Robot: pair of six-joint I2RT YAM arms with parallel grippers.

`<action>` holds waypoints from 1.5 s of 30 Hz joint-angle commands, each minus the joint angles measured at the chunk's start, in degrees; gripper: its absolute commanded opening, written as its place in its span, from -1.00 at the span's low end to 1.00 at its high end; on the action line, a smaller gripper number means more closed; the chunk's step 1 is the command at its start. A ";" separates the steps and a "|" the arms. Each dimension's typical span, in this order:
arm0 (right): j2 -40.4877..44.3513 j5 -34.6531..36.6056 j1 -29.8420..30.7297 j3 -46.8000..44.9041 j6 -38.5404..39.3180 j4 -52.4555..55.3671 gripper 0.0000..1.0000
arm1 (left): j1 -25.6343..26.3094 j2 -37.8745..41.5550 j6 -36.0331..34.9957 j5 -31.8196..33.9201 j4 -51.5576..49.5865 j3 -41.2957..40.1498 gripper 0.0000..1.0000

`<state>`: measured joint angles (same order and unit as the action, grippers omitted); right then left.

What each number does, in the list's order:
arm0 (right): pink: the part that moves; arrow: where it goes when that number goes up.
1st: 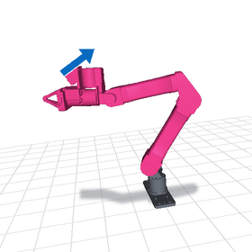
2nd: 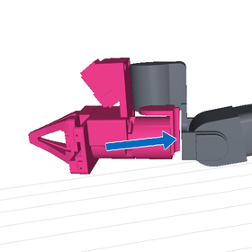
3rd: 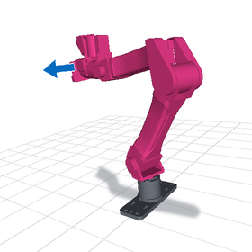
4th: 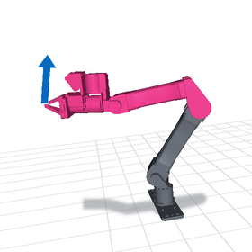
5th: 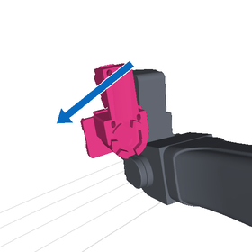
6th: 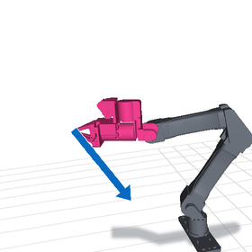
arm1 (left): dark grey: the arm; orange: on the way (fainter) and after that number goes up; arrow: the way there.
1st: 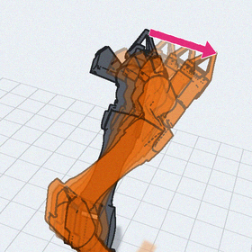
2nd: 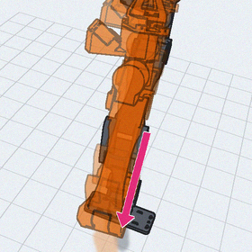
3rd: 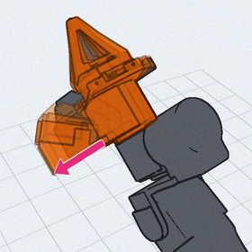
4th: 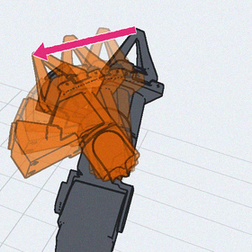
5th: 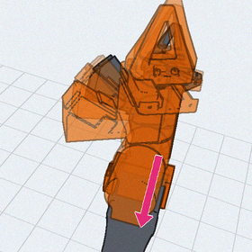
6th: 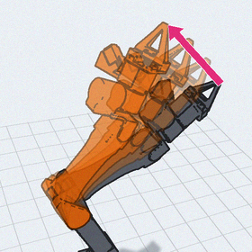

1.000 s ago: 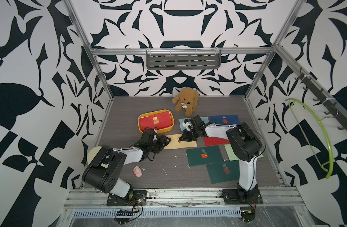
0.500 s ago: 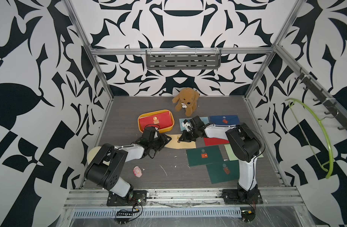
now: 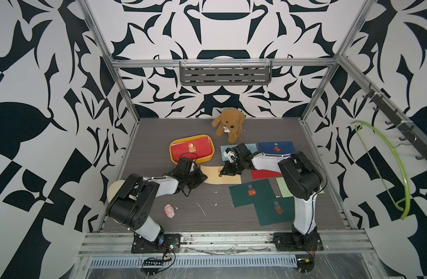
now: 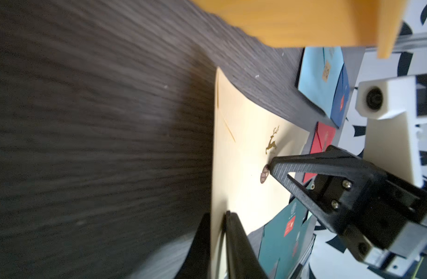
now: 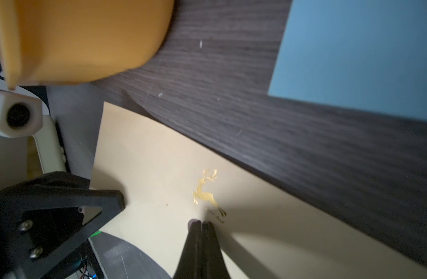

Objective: Put the sealed envelopes into the storage box
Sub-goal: Pick up the envelope from the center of the board.

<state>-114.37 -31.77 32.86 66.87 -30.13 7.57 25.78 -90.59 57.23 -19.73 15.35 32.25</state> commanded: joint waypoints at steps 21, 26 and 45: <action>17.23 -5.05 -6.40 14.88 32.68 30.01 0.12 | -0.12 11.28 -19.38 -13.07 -10.97 8.76 -1.00; 17.67 -9.53 -7.64 15.04 43.58 32.02 0.18 | -0.88 12.53 -24.38 -17.65 -15.24 12.43 -1.00; 13.91 -19.89 -9.75 19.23 55.59 36.79 0.21 | -2.14 16.76 -27.20 -30.91 -16.64 17.59 -1.00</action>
<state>-100.68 -48.01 23.18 84.16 22.87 40.97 23.94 -75.13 31.70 -48.84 0.56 47.68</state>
